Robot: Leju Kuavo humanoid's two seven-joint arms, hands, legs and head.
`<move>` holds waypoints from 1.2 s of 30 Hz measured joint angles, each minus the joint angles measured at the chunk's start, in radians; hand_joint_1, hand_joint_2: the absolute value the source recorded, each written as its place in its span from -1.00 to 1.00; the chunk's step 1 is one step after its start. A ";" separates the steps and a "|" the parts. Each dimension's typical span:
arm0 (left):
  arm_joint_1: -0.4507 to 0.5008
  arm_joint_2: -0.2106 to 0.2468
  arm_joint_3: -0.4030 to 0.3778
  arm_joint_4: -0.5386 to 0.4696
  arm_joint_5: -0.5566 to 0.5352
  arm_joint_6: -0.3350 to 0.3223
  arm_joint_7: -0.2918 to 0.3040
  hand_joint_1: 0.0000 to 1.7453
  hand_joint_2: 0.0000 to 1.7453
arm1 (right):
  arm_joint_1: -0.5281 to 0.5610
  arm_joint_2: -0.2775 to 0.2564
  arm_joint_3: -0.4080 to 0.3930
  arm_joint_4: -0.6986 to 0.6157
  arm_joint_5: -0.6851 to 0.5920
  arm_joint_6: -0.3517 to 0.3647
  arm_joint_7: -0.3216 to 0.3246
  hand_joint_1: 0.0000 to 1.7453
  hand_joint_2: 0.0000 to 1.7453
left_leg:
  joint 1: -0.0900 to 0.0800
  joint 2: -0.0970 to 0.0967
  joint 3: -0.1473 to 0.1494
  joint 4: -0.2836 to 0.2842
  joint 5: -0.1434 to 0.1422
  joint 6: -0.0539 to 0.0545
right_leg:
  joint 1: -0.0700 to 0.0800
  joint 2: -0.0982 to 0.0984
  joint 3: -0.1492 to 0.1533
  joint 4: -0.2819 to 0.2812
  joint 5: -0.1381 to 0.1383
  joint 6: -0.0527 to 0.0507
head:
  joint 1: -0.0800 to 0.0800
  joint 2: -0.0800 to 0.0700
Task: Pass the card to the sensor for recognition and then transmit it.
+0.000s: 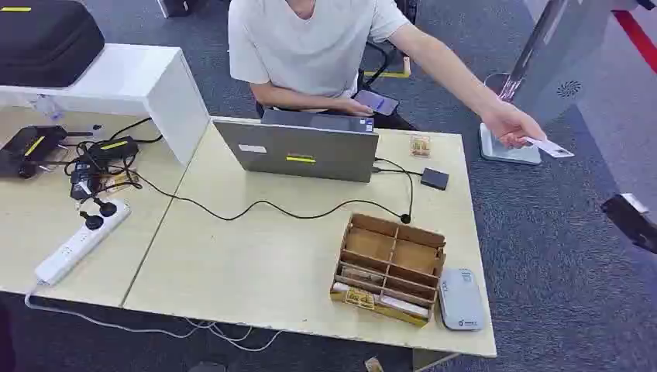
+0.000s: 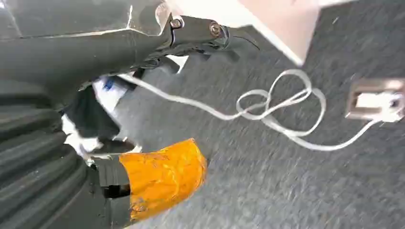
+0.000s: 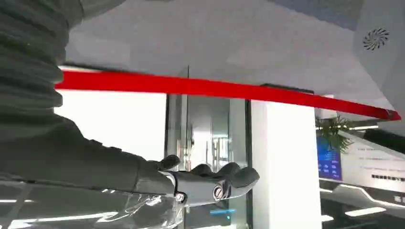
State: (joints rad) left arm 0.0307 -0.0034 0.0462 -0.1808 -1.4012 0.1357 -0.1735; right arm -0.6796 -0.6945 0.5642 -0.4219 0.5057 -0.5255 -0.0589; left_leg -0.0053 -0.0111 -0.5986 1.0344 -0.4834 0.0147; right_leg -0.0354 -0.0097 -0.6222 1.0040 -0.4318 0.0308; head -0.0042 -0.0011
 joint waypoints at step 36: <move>-0.004 -0.045 0.007 0.011 0.062 -0.390 -0.014 -1.00 1.00 | -0.063 0.459 -0.372 -0.238 0.583 0.162 -0.085 1.00 1.00 | 0.001 0.004 0.003 0.000 0.004 -0.001 | 0.002 0.003 -0.002 0.000 0.003 -0.003 | 0.000 0.000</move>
State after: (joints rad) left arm 0.0266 -0.0484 0.0530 -0.1694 -1.3394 -0.2545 -0.1877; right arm -0.7429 -0.2357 0.1926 -0.6600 1.0891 -0.3631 -0.1442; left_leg -0.0043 -0.0069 -0.5955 1.0349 -0.4798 0.0135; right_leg -0.0338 -0.0066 -0.6245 1.0036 -0.4284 0.0283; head -0.0046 -0.0011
